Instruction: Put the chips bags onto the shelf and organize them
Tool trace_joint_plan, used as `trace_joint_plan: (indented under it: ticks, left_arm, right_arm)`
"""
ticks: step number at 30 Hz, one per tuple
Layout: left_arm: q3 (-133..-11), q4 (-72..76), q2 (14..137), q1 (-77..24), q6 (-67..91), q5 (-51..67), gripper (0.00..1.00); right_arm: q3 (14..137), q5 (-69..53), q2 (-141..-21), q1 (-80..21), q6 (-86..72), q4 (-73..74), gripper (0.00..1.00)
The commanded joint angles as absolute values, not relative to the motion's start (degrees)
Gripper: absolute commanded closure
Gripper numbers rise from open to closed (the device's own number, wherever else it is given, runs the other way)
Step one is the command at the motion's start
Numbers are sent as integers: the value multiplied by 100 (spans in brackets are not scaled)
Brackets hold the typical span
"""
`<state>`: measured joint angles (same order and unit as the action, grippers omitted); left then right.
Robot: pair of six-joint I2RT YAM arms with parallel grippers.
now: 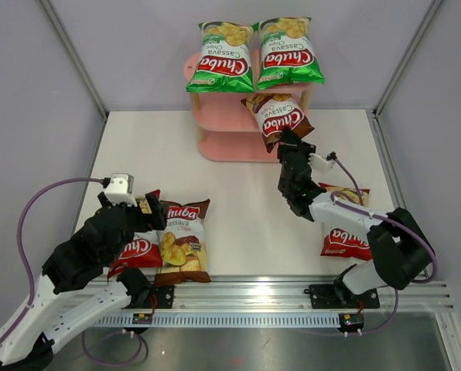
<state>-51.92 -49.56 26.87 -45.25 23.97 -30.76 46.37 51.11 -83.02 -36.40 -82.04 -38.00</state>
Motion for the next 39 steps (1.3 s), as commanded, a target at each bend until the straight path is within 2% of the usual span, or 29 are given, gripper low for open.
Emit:
trace_joint_plan:
  ticks: [1, 9, 16, 24, 27, 30, 33, 35, 39]
  left_arm:
    - [-5159, -4650, 2575, -4500, 2347, -2997, 1]
    - [-5142, -4614, 2733, -4500, 2294, -2900, 1]
    - [-5124, -4579, 2751, -4500, 2259, -2839, 1]
    - [-5098, -4535, 2777, -4509, 2215, -2751, 1]
    - [-5106, -4535, 2804, -4500, 2197, -2725, 1]
    - [-5098, -4535, 2804, -4509, 2197, -2707, 1]
    - [-5089, -4526, 2804, -4500, 2206, -2707, 1]
    - [-5089, -4535, 2812, -4500, 2197, -2698, 1]
    - [-5098, -4544, 2804, -4500, 2215, -2716, 1]
  right_arm:
    - [5141, 6310, -8691, -3770, -8664, -4070, 100]
    - [5712, 6978, -9421, -3806, -9219, -3867, 100]
    - [6222, 7075, -10203, -3806, -9676, -3604, 100]
    - [6460, 7269, -10503, -3806, -10246, -3007, 100]
    - [6504, 7233, -10538, -3814, -10256, -2901, 96]
    - [6478, 7242, -10547, -3788, -10178, -2953, 77]
    - [6381, 7155, -10494, -3788, -9705, -3417, 69]
    - [6171, 7067, -10433, -3788, -9467, -3979, 52]
    - [5740, 6716, -10319, -3718, -9027, -4771, 41]
